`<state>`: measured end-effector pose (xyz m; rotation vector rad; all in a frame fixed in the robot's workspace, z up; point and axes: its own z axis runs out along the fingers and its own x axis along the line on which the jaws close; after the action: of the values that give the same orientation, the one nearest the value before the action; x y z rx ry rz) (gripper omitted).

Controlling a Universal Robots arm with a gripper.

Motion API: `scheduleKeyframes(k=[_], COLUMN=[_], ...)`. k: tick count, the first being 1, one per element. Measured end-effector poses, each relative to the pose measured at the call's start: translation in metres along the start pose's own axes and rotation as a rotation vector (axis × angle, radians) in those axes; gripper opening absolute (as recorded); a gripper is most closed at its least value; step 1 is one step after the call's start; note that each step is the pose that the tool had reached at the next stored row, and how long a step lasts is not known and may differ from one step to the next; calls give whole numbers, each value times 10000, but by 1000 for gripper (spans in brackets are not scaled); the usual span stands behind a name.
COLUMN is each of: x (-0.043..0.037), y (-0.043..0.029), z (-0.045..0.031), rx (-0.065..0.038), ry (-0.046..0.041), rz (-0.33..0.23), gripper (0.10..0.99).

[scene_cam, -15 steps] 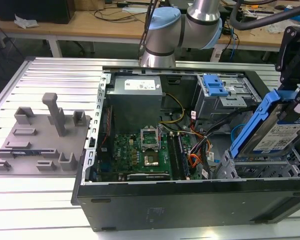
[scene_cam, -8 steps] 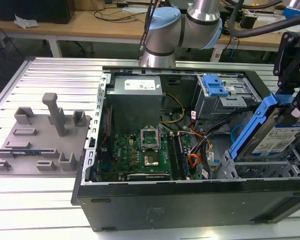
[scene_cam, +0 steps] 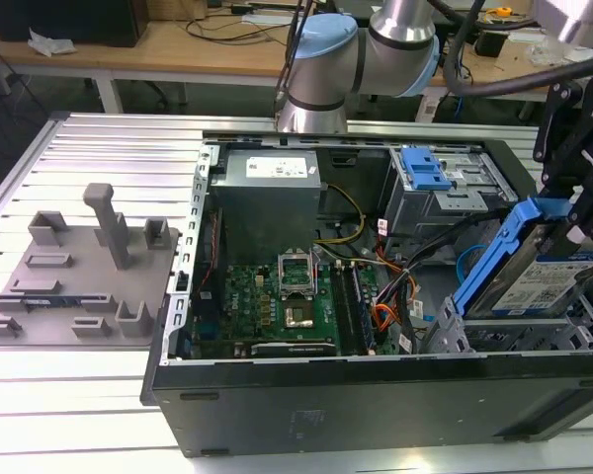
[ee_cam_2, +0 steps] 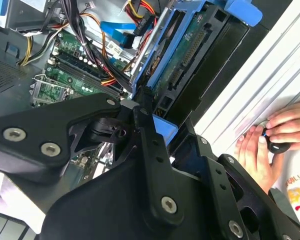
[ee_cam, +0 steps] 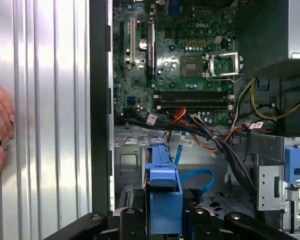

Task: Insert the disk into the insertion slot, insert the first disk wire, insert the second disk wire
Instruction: 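Insert the disk into the insertion slot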

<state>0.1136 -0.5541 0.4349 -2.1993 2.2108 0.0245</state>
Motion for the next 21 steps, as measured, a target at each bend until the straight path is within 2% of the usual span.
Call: scheduleKeyframes(k=[9,13,15,16,17,21], x=[6,6,7,7,7,7], y=[0,0,0,0,0,1], z=[166,218,217,219,219,219], rx=[0,1,0,0,1,0], ry=[-2,0,1,1,6,25], rz=[0,0,0,0,-1,-2], gripper=[365,373,494,494,620,620])
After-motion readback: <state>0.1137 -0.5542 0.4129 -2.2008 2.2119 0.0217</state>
